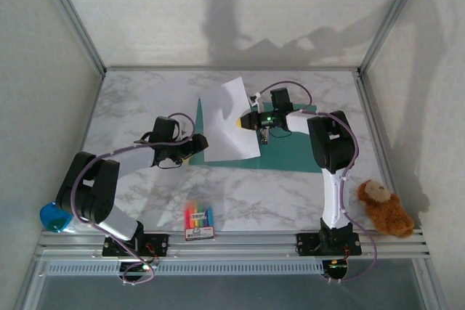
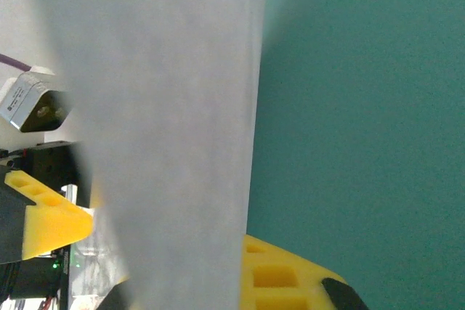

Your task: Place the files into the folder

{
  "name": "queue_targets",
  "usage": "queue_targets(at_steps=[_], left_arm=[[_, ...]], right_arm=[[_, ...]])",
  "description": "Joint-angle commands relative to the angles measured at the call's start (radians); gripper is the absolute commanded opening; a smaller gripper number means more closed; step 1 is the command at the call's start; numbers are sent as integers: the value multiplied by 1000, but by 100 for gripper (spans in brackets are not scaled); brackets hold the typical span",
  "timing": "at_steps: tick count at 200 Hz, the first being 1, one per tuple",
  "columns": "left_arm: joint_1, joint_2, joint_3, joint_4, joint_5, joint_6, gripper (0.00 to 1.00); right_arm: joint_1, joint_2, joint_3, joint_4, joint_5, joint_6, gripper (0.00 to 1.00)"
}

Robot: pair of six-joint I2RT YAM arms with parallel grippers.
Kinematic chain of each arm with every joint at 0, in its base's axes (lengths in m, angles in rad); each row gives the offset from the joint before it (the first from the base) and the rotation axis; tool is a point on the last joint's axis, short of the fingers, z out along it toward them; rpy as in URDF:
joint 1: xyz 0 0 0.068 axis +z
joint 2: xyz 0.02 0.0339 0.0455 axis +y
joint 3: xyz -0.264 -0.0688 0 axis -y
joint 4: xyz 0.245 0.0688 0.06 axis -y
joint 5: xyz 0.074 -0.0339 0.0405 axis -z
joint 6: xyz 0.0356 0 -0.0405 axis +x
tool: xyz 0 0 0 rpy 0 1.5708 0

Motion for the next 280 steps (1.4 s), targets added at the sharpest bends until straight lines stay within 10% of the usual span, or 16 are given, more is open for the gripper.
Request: queue_targets(at_steps=[1, 111, 182, 280], left_arm=[[14, 7, -16, 13, 10, -4, 85], [27, 9, -37, 28, 19, -5, 85], [30, 21, -43, 33, 24, -4, 85], [29, 20, -16, 12, 36, -2, 84]], right_arm=[[17, -45, -18, 86, 24, 64, 0], [52, -46, -53, 178, 76, 177, 2], [36, -8, 68, 10, 100, 117, 40], [-30, 205, 466, -276, 15, 56, 49]])
